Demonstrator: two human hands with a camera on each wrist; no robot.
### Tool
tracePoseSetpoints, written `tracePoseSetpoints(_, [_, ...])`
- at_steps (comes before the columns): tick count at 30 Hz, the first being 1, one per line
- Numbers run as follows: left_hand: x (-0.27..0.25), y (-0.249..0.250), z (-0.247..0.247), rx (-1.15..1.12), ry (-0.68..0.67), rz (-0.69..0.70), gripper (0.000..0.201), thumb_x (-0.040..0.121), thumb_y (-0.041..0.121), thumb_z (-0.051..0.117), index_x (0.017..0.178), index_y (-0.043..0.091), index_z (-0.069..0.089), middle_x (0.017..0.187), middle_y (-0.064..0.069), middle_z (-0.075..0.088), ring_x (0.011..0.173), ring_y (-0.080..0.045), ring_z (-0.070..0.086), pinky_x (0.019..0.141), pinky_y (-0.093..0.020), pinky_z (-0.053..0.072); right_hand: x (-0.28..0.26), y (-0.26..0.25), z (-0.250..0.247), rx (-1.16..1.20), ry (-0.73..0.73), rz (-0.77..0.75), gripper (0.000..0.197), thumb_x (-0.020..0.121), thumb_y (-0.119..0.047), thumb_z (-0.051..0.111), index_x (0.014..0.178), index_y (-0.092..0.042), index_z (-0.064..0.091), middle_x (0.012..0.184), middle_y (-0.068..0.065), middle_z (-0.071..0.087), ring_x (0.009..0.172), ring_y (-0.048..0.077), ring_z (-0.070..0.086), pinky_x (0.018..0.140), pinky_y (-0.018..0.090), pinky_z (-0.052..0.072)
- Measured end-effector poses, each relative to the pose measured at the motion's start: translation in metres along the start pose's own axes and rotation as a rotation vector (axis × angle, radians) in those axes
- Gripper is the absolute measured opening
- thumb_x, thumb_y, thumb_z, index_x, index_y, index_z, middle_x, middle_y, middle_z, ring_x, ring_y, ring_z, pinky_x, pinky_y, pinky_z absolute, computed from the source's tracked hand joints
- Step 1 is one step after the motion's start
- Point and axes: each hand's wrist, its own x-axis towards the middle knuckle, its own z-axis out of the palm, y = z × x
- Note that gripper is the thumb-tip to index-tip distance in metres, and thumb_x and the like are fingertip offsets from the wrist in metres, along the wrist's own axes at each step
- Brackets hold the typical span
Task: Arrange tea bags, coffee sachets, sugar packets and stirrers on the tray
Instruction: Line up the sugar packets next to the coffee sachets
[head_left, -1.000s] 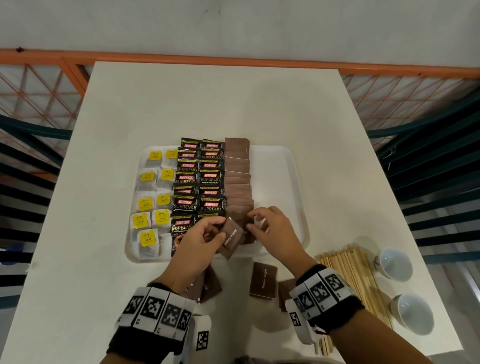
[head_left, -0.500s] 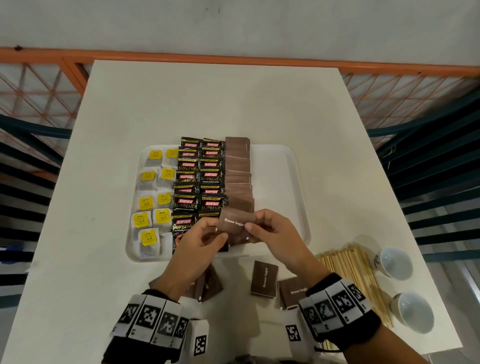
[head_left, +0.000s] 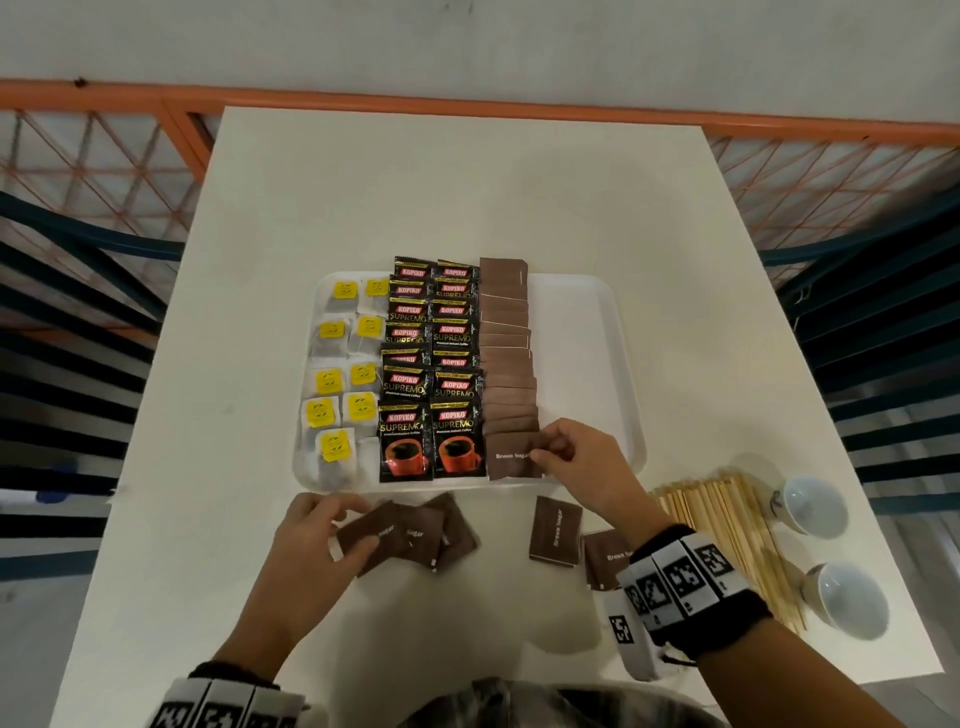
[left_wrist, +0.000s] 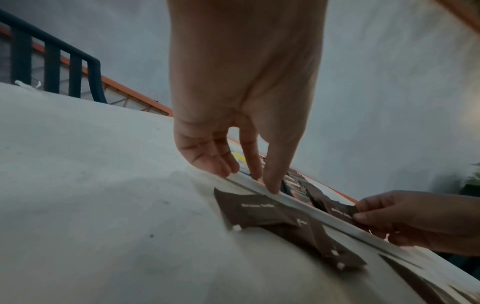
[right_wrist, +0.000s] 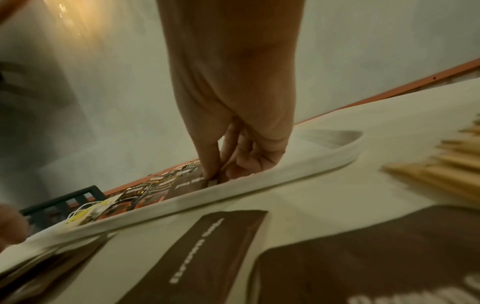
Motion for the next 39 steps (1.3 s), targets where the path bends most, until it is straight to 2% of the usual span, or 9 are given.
tracePoseSetpoints(3, [-0.004,-0.007,0.004,0.11,-0.012,-0.018,0.046,0.066,0.019,0.082,0.106,0.027,0.061,0.105,-0.004,0.047,0.1,-0.025,0.051,0.091,-0.038,0.045,-0.004,-0.004,0.001,-0.028,0.064,-0.017,0.025,0.081,-0.021,0.069,0.101,-0.014,0.055,0.08,0.0,0.057,0.067,0.004,0.049,0.059,0.01,0.036])
tracePoseSetpoints(10, [-0.001,-0.012,0.01,0.215,-0.067,0.001,0.061,0.069,0.028,0.079,0.124,0.019,0.054,0.116,-0.006,0.048,0.109,-0.027,0.049,0.096,-0.037,0.041,-0.035,-0.004,-0.01,-0.228,0.118,-0.09,0.014,0.086,-0.025,0.061,0.098,-0.018,0.055,0.087,-0.004,0.051,0.068,0.0,0.044,0.061,0.009,0.031])
tracePoseSetpoints(15, [0.004,-0.011,0.009,0.246,-0.143,0.008,0.054,0.067,0.032,0.08,0.113,0.018,0.054,0.109,-0.002,0.048,0.105,-0.022,0.047,0.091,-0.031,0.041,-0.068,0.014,-0.017,-0.401,0.023,-0.007,0.035,0.082,-0.044,0.063,0.108,-0.02,0.059,0.099,-0.004,0.053,0.093,0.011,0.049,0.081,0.022,0.041])
tracePoseSetpoints(20, [0.007,-0.011,0.003,0.193,-0.17,0.099,0.029,0.071,0.025,0.078,0.08,0.031,0.051,0.089,0.007,0.045,0.092,-0.022,0.051,0.085,-0.035,0.045,-0.083,0.012,0.005,-0.578,-0.05,0.007,0.057,0.078,-0.045,0.066,0.124,-0.021,0.045,0.124,0.002,0.044,0.114,0.019,0.037,0.102,0.031,0.031])
tracePoseSetpoints(24, [0.008,-0.003,0.004,0.209,-0.149,0.251,0.019,0.071,0.02,0.078,0.075,0.022,0.06,0.09,0.005,0.049,0.088,-0.02,0.051,0.082,-0.034,0.044,-0.086,0.005,0.012,-0.45,-0.058,-0.037,0.039,0.078,-0.031,0.069,0.106,-0.023,0.044,0.108,-0.003,0.049,0.097,0.011,0.041,0.096,0.029,0.041])
tracePoseSetpoints(28, [0.009,0.009,0.016,0.196,-0.2,0.36,0.019,0.075,0.023,0.074,0.078,0.025,0.056,0.104,0.009,0.048,0.097,-0.014,0.051,0.089,-0.027,0.042,-0.09,-0.002,-0.001,-0.161,-0.065,0.022,0.027,0.084,-0.018,0.065,0.099,-0.023,0.044,0.092,0.0,0.062,0.071,0.011,0.061,0.06,0.021,0.054])
tracePoseSetpoints(31, [0.005,0.014,0.027,0.213,-0.226,0.327,0.016,0.078,0.028,0.07,0.085,0.025,0.056,0.117,0.005,0.045,0.108,-0.014,0.047,0.096,-0.028,0.039,-0.098,0.002,-0.026,0.043,-0.008,0.096,0.031,0.083,-0.016,0.066,0.107,-0.023,0.049,0.09,0.003,0.062,0.072,0.013,0.064,0.049,0.019,0.052])
tracePoseSetpoints(34, [0.004,0.016,0.034,0.269,-0.218,0.268,0.022,0.078,0.031,0.07,0.096,0.023,0.059,0.126,0.004,0.043,0.116,-0.017,0.041,0.1,-0.031,0.035,-0.106,0.017,-0.042,-0.145,-0.082,0.097,0.048,0.083,-0.019,0.066,0.126,-0.023,0.045,0.098,-0.001,0.063,0.083,0.005,0.059,0.061,0.015,0.049])
tracePoseSetpoints(39, [0.002,0.024,0.042,0.335,-0.172,0.199,0.033,0.076,0.028,0.072,0.104,0.025,0.055,0.123,0.004,0.046,0.112,-0.02,0.044,0.095,-0.035,0.038,-0.106,0.042,-0.031,-0.513,-0.2,0.046,0.063,0.084,-0.027,0.063,0.14,-0.023,0.032,0.135,0.002,0.048,0.125,0.018,0.044,0.106,0.034,0.038])
